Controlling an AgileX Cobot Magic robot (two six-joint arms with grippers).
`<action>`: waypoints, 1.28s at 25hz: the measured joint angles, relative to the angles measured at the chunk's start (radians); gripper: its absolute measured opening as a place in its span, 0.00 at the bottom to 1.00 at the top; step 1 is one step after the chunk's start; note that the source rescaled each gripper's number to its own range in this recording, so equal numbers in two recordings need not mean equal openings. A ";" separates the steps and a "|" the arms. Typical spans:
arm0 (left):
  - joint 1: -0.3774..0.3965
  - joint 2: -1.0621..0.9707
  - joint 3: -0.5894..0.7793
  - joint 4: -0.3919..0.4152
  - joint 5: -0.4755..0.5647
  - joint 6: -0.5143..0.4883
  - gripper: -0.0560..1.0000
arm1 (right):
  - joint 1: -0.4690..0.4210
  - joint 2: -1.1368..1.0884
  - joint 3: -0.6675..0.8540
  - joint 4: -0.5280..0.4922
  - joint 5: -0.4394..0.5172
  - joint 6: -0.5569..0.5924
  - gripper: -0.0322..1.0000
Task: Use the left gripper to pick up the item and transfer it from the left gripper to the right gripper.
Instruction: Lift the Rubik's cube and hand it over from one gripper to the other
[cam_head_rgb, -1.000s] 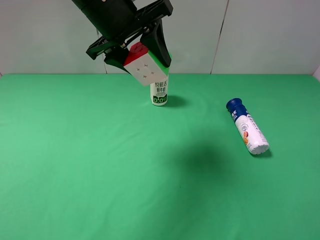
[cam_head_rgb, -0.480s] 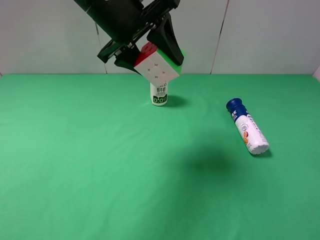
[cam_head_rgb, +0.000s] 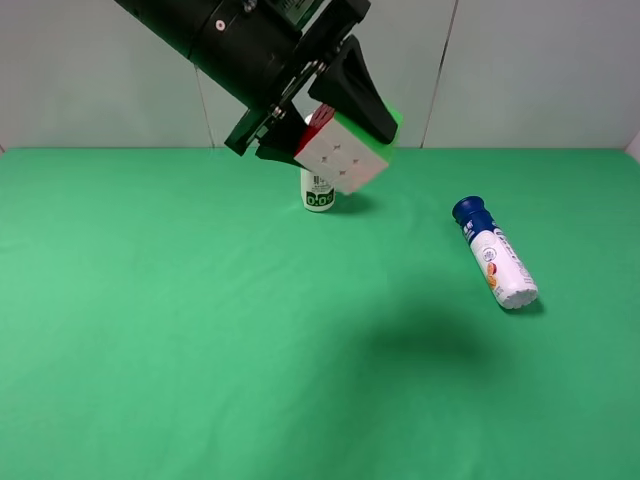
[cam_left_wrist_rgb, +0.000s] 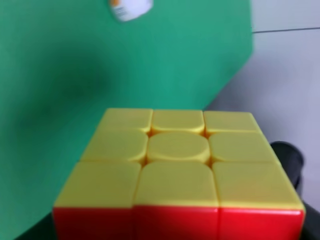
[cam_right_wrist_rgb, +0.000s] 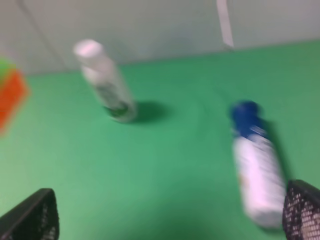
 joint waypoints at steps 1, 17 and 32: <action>0.000 0.000 0.000 -0.016 0.000 0.013 0.05 | 0.000 0.011 0.000 0.047 -0.009 -0.038 1.00; 0.027 0.000 0.000 -0.226 0.112 0.189 0.05 | 0.195 0.339 -0.001 0.440 -0.141 -0.594 1.00; 0.028 0.000 0.000 -0.318 0.181 0.270 0.05 | 0.286 0.631 -0.001 0.889 -0.241 -1.194 1.00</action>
